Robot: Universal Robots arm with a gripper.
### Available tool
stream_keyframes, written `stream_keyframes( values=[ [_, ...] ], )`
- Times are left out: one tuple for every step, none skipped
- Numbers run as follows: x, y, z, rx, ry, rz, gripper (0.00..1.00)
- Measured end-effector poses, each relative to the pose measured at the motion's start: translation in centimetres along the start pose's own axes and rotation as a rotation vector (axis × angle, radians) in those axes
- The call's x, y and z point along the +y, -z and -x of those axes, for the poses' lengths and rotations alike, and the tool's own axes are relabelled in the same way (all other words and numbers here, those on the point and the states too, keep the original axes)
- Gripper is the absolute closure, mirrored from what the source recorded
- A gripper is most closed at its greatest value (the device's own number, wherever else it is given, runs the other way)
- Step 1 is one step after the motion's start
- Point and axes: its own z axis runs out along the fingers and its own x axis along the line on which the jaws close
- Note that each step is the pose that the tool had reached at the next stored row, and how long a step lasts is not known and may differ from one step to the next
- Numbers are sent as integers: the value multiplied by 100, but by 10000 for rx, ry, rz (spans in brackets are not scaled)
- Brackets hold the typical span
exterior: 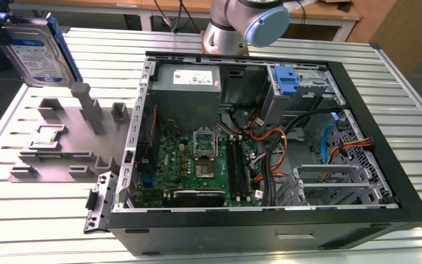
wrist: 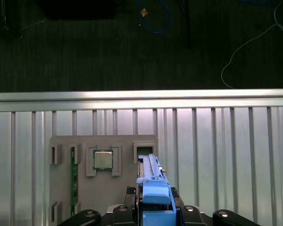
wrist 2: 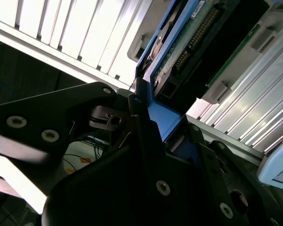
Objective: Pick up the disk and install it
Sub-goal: 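Pick up the disk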
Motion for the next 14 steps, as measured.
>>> stream_keyframes(
  values=[
    [0, 4, 0, 0, 0, 0, 63],
    [0, 8, 1, 0, 0, 1, 63],
    [0, 12, 1, 0, 0, 0, 63],
    [0, 15, 1, 0, 0, 0, 63],
    [0, 19, 1, 0, 0, 0, 63],
    [1, 22, 1, 0, 0, 0, 63],
    [1, 26, 1, 0, 0, 0, 63],
    [1, 29, 2, 0, 0, 0, 63],
    [1, 33, 2, 0, 0, 0, 63],
    [1, 36, 2, 0, 0, 0, 63],
    [1, 39, 2, 0, 0, 0, 63],
    [1, 42, 2, 0, 0, 0, 63],
    [1, 45, 2, 0, 0, 0, 63],
    [1, 48, 3, 0, 0, 0, 63]
  ],
)
